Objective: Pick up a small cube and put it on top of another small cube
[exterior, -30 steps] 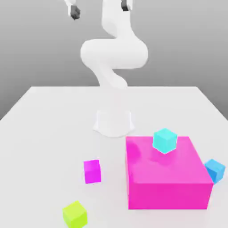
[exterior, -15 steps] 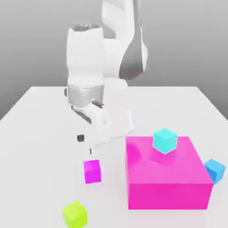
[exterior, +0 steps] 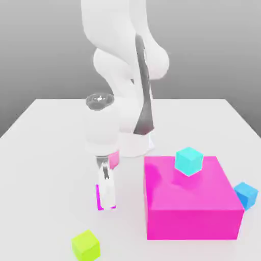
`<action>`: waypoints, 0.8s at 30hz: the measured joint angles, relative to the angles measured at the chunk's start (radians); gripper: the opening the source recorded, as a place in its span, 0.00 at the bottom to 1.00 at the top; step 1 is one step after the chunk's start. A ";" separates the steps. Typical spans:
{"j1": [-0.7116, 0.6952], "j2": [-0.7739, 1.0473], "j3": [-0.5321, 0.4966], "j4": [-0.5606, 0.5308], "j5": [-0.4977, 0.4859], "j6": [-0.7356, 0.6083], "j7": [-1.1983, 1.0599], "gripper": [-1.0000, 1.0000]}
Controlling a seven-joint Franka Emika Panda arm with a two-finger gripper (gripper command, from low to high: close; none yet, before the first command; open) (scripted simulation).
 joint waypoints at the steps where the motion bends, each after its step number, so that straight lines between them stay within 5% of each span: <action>1: 0.000 0.000 0.000 0.000 0.000 0.001 0.000 0.00; 13: -0.027 -0.280 0.054 -0.039 0.091 -0.241 -0.073 0.00; 24: -0.033 -0.140 0.062 0.330 0.022 -0.474 -0.310 0.00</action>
